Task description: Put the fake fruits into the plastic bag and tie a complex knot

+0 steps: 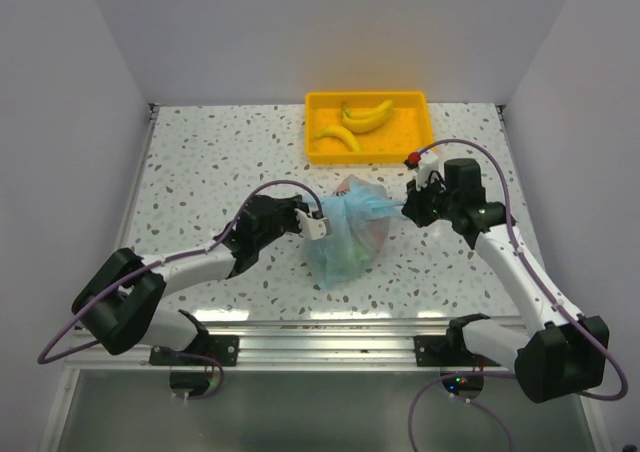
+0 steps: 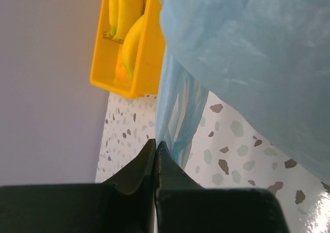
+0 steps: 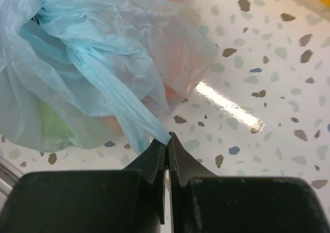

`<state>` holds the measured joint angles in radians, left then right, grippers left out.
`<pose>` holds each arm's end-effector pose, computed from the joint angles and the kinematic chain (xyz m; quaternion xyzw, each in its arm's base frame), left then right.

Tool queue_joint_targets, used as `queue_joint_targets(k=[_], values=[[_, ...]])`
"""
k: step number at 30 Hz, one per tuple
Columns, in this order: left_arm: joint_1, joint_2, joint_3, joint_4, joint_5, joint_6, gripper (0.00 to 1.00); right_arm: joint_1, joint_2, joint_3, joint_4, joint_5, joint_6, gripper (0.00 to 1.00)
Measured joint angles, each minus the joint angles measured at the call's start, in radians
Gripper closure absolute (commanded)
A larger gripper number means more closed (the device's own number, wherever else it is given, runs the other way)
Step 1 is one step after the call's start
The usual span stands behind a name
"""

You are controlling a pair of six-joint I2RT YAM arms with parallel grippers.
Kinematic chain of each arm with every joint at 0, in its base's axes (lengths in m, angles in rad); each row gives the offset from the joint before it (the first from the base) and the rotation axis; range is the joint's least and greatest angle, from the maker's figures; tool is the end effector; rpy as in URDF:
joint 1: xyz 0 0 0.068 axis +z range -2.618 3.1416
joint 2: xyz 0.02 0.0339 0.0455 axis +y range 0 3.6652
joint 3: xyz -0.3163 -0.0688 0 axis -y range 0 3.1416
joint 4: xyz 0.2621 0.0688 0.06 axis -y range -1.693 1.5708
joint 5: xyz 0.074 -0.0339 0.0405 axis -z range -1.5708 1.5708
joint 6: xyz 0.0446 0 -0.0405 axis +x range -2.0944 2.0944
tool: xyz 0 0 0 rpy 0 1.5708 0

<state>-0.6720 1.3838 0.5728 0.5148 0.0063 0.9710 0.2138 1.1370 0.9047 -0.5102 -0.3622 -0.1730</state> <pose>0.2335 -0.1862 0.2410 0.5897 0.5460 0.0861 0.5888 0.2323 0.0666 0.3203 -0.2442 0.8698 0.1729 0.3924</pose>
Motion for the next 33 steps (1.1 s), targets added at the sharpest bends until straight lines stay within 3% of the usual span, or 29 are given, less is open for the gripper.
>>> queue_joint_targets(k=[15,33], values=[[0.097,-0.035,0.069,-0.275,0.092,-0.055,1.00,0.028,-0.043,-0.093,0.097,0.244,-0.080,1.00],[0.201,-0.003,0.113,-0.372,0.204,-0.002,1.00,-0.093,-0.014,-0.143,0.156,0.124,-0.217,1.00]])
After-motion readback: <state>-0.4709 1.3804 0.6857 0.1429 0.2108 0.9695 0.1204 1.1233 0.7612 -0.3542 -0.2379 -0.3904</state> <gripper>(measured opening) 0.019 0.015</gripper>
